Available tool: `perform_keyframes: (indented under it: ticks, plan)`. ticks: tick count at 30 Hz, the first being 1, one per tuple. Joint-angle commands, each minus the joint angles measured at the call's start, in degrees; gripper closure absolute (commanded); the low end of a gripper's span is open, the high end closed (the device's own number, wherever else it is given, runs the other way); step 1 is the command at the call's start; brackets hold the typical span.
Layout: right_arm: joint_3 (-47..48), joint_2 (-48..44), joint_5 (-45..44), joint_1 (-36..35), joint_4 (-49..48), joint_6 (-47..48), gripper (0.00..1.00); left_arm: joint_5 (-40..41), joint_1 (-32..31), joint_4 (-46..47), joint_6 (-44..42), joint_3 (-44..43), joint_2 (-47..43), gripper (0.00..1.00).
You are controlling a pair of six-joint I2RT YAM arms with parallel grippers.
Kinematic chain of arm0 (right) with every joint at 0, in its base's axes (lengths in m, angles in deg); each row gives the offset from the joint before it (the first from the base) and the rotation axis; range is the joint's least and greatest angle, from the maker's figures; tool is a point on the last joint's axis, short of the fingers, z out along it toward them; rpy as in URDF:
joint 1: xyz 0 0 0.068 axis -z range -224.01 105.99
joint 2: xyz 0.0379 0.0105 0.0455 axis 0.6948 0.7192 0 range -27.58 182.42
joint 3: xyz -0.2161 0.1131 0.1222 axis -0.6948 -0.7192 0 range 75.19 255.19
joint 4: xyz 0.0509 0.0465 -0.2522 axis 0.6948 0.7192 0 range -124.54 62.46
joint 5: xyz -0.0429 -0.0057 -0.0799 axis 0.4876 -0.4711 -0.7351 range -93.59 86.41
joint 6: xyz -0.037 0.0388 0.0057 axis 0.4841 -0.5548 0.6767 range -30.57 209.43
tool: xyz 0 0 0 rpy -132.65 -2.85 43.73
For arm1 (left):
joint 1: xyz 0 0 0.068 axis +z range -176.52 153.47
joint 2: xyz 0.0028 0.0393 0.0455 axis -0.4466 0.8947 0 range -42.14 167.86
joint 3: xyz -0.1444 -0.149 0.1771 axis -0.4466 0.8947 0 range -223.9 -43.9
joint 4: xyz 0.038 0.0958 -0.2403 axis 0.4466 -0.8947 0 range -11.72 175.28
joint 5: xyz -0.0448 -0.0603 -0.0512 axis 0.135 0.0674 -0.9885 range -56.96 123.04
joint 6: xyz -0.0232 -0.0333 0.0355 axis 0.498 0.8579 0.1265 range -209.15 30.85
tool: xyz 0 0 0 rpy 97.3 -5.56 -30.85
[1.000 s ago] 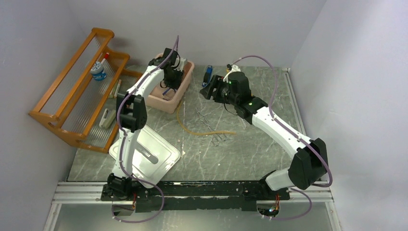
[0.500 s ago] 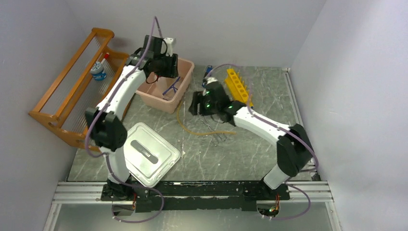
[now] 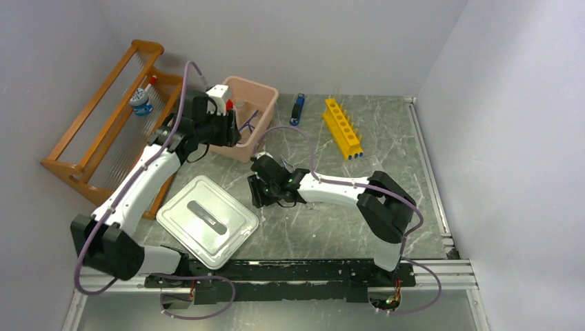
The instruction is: Organize the chemistry lab equipment
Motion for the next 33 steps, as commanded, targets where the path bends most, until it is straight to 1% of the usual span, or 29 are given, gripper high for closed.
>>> perform_keyframes:
  ticks: [1, 5, 7, 10, 11, 12, 15, 21, 24, 25, 26, 28, 30, 33]
  plan:
    - [2.3, 2.6, -2.5, -1.7, 1.1, -2.0, 0.56, -1.2, 0.5, 6.1, 4.2, 7.3, -6.7, 0.46]
    - [3.7, 4.9, -4.6, -2.9, 4.7, -4.6, 0.55, 2.1, 0.5, 5.5, 7.2, 13.5, -12.2, 0.48]
    - [3.8, 5.5, -5.8, -3.0, 6.2, -6.4, 0.56, 4.0, 0.5, 5.4, 9.3, 18.3, -15.3, 0.48]
    - [3.5, 5.6, -7.1, -3.3, 6.7, -7.5, 0.6, 6.7, 0.5, 7.1, 12.9, 24.4, -19.8, 0.48]
    - [3.4, 5.7, -7.2, -3.4, 6.7, -7.6, 0.62, 6.9, 0.5, 7.4, 13.2, 25.6, -20.8, 0.47]
    - [3.8, 6.0, -7.4, -3.5, 7.0, -7.7, 0.67, 7.0, 0.5, 7.6, 13.4, 26.3, -21.3, 0.47]
    - [5.3, 7.3, -7.6, -3.6, 8.2, -7.9, 0.72, 7.0, 0.5, 6.4, 13.5, 26.4, -21.7, 0.48]
    - [6.9, 9.7, -8.9, -4.0, 10.2, -9.1, 0.75, 5.2, 0.5, 5.5, 13.5, 27.0, -21.0, 0.47]
    - [7.2, 10.4, -10.4, -4.2, 11.6, -10.6, 0.8, 4.7, 0.5, 5.3, 13.8, 27.5, -21.6, 0.46]
    - [7.2, 10.5, -10.6, -4.2, 12.0, -10.9, 0.85, 4.6, 0.5, 5.3, 14.1, 27.7, -21.8, 0.46]
    - [7.1, 10.3, -10.5, -4.2, 12.0, -11.0, 0.9, 4.4, 0.5, 5.5, 14.2, 27.9, -22.0, 0.46]
    - [6.3, 9.0, -10.9, -4.1, 11.2, -11.1, 0.95, 4.1, 0.5, 5.8, 14.6, 28.3, -22.3, 0.46]
    - [5.9, 7.1, -11.7, -3.9, 10.4, -10.6, 0.97, 3.7, 0.5, 6.0, 14.8, 28.2, -22.5, 0.47]
    - [5.6, 3.2, -12.6, -3.2, 8.3, -9.5, 0.98, 3.1, 0.5, 6.6, 15.2, 27.6, -22.8, 0.47]
